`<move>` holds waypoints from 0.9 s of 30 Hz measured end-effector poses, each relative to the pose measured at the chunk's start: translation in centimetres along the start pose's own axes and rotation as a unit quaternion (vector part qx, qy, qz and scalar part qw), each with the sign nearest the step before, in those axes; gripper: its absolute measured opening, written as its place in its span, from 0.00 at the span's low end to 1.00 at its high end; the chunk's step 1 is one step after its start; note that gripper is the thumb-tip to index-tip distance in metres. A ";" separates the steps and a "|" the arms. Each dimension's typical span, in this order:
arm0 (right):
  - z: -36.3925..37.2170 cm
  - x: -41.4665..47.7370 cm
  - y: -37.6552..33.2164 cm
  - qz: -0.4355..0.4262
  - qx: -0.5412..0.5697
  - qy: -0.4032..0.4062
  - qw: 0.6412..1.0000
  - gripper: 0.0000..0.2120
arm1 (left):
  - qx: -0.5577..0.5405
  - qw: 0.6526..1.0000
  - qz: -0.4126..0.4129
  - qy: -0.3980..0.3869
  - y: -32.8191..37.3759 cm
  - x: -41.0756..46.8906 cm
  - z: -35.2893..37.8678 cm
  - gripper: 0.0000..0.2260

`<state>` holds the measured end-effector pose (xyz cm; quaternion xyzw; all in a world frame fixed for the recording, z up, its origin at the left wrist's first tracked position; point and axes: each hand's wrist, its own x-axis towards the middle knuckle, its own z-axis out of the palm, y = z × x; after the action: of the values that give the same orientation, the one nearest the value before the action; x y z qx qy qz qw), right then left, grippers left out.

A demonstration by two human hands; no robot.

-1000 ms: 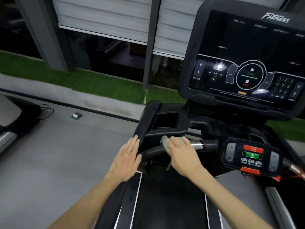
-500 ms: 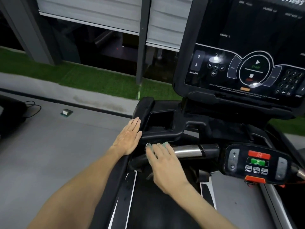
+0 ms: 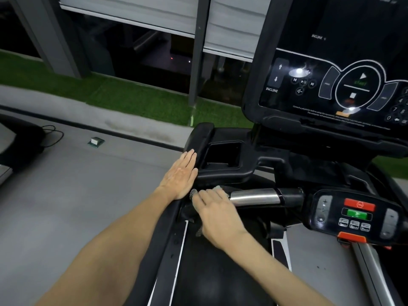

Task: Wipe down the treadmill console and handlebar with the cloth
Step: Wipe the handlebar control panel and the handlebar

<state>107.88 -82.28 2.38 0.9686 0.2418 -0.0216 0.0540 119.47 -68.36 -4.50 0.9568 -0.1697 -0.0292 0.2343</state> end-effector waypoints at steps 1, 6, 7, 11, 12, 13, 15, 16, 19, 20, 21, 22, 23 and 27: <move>-0.3 -0.4 0.6 0.002 0.010 0.012 1.000 0.31 | 0.003 1.000 0.001 -0.002 0.0 0.0 0.0 0.25; -2.3 -2.1 4.2 0.121 -0.003 0.043 0.992 0.20 | 0.004 1.000 -0.003 0.001 0.0 0.0 0.0 0.25; -2.3 -1.8 4.5 0.144 -0.016 0.051 0.988 0.13 | 0.003 1.000 -0.003 0.000 0.0 0.0 0.0 0.25; -1.9 0.0 4.1 0.082 -0.001 0.041 0.996 0.08 | 0.005 1.000 0.002 0.004 -0.1 0.0 0.0 0.25; -1.7 0.2 3.8 0.042 0.008 0.025 0.999 0.12 | 0.003 1.000 0.002 0.002 -0.1 0.0 0.1 0.25; -1.7 0.2 3.9 0.015 0.018 0.005 1.000 0.14 | 0.003 1.000 0.002 0.002 -0.2 0.0 0.1 0.25; -2.7 -0.4 5.3 0.007 0.044 -0.018 0.999 0.14 | 0.008 1.000 0.003 0.005 -0.3 -0.1 0.2 0.25; -3.2 -1.2 6.4 0.025 0.054 -0.013 0.998 0.14 | 0.009 1.000 0.004 0.006 -0.3 0.0 0.2 0.25; -4.5 -4.8 10.4 0.114 0.035 0.032 0.992 0.12 | 0.009 1.000 0.006 0.010 -0.4 0.1 0.4 0.25; -4.9 -6.0 11.3 0.143 0.027 0.048 0.988 0.10 | 0.011 1.000 0.008 0.012 -0.4 0.1 0.5 0.25; -5.1 -6.6 11.8 0.160 0.024 0.047 0.986 0.08 | 0.012 1.000 0.008 0.015 -0.4 0.1 0.5 0.25; -5.0 -6.8 12.0 0.164 0.015 0.035 0.986 0.08 | 0.011 1.000 0.009 0.017 -0.4 0.1 0.5 0.25; -4.9 -6.3 11.7 0.158 -0.001 0.027 0.987 0.08 | 0.009 1.000 0.008 0.016 -0.4 0.1 0.5 0.25; -3.1 -3.2 6.9 0.051 0.001 0.034 0.998 0.23 | 0.019 1.000 0.008 0.013 -0.4 0.1 0.5 0.25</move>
<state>108.36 -89.44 6.30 0.9800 0.1934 0.0140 0.0458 119.63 -68.30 -5.16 0.9600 -0.1749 -0.0112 0.2184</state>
